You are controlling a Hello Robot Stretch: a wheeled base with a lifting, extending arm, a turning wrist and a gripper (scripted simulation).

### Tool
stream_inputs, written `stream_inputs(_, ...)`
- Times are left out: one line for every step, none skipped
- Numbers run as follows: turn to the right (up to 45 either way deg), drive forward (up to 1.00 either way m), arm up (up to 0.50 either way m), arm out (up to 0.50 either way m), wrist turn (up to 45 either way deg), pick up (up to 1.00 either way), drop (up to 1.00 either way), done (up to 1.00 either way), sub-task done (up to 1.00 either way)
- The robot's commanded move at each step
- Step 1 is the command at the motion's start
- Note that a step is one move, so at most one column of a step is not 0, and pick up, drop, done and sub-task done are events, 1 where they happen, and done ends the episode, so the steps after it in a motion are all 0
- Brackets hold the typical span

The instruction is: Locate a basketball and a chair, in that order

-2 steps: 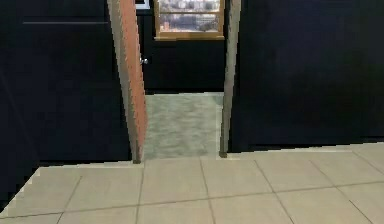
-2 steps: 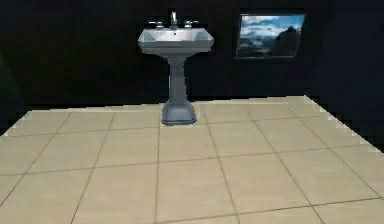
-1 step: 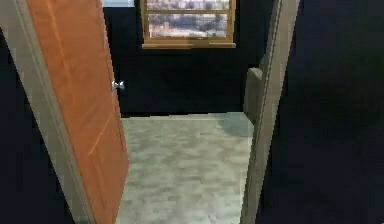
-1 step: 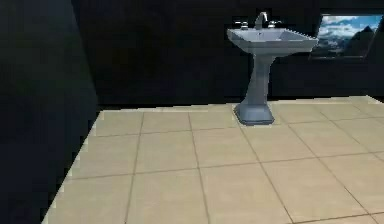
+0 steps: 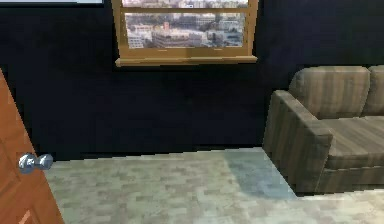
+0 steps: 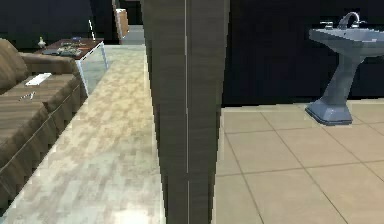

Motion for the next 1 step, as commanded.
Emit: stream_inputs(-12.0, 0.00, 0.00, 0.00, 0.0, 0.00, 0.00, 0.00, 0.00)
